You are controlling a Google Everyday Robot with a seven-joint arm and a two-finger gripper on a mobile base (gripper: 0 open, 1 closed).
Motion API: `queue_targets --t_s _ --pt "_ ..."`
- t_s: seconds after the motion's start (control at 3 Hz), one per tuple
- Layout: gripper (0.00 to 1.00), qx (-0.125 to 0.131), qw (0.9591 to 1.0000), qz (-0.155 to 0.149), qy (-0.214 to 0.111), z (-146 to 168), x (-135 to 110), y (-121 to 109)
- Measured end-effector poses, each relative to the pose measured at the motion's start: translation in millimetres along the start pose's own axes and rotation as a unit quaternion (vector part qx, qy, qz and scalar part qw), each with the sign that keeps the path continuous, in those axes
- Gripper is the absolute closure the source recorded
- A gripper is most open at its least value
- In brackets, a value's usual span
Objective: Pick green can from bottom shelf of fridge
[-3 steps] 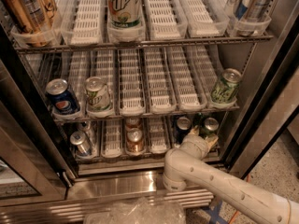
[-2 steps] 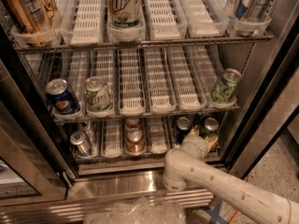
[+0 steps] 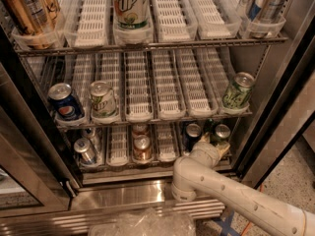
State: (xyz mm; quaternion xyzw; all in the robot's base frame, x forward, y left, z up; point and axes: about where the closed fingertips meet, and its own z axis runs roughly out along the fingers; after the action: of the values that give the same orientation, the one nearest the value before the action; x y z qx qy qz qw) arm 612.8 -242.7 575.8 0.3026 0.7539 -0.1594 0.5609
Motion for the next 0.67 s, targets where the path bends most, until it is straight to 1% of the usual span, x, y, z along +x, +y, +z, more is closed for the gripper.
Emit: queue_targets --t_s 0.33,0.67 --pt "1.0 0.001 0.9998 -0.004 -0.018 -7.6 -3.0 -3.3" --pt "1.0 0.001 0.9998 -0.004 -0.018 -7.7 -3.0 -3.3"
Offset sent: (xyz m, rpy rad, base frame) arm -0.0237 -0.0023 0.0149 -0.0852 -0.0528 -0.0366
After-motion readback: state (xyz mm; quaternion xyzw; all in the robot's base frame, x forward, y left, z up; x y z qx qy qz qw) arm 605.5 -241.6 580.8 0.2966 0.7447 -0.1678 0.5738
